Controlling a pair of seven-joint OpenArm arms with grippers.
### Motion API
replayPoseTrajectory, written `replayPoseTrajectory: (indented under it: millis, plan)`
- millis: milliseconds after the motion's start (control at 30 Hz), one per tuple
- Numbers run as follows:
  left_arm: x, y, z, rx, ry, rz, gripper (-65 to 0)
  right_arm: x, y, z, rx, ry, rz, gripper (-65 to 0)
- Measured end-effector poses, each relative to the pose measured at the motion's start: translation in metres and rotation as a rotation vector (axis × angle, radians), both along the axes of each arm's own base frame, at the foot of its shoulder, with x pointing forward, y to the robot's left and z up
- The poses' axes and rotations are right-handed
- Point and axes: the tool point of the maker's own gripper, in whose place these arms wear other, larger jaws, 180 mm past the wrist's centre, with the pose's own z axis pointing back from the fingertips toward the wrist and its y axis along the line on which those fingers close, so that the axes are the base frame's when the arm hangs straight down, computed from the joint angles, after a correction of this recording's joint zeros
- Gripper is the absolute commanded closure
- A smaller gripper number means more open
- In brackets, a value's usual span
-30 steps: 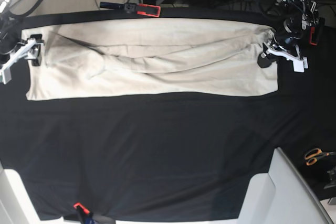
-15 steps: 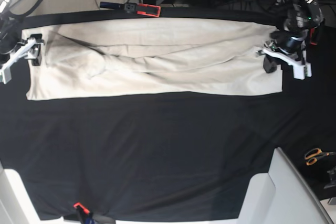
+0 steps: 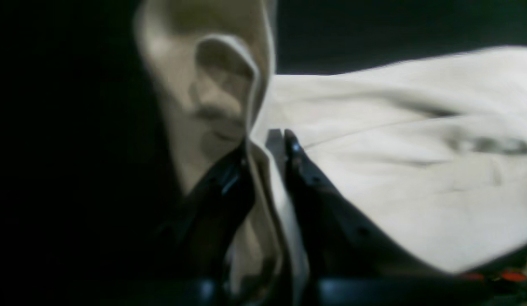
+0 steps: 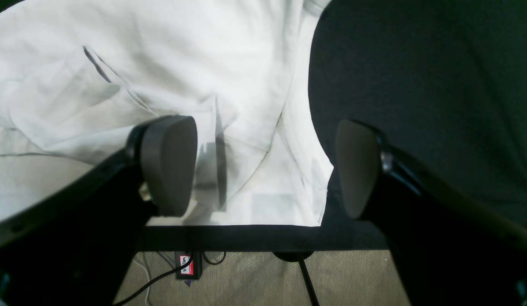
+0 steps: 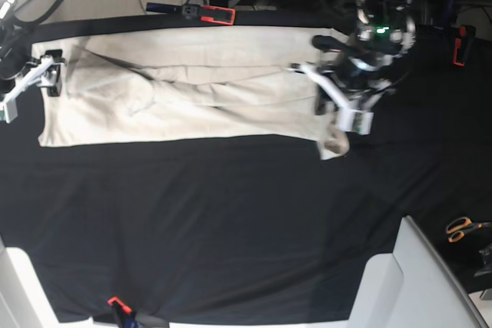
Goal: Fold the T-shirt properly
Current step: 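Lift the pinched end and fold it over toward the right gripper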
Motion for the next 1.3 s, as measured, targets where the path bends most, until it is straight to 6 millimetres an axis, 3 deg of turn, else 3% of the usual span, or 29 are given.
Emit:
replayPoseTrajectory:
  millis: [200, 433, 633, 900, 1100, 1300]
  plan:
    - [-0.008, -0.072, 0.004, -0.078, -0.002, -0.171, 0.0, 0.0, 0.0, 0.0, 0.0, 0.001, 0.0, -46.8]
    - [-0.007, -0.106, 0.001, -0.113, 0.017, -0.165, 0.0, 0.0, 0.0, 0.0, 0.0, 0.001, 0.0, -46.8]
    - [-0.017, -0.142, -0.015, -0.137, 0.071, -0.252, 0.0, -0.002, 0.006, -0.003, 0.018, 0.004, -0.006, -46.8]
    - [-0.022, -0.148, -0.032, -0.132, 0.119, -0.257, 0.0, -0.005, 0.005, -0.004, 0.017, 0.009, -0.006, -46.8]
    - [-0.009, -0.158, -0.031, -0.149, 0.112, -0.255, 0.0, -0.005, 0.005, -0.004, 0.017, 0.008, -0.006, -46.8]
    - [-0.01, -0.161, -0.035, -0.151, 0.122, -0.253, 0.0, -0.006, 0.005, -0.005, 0.017, 0.012, -0.005, -46.8]
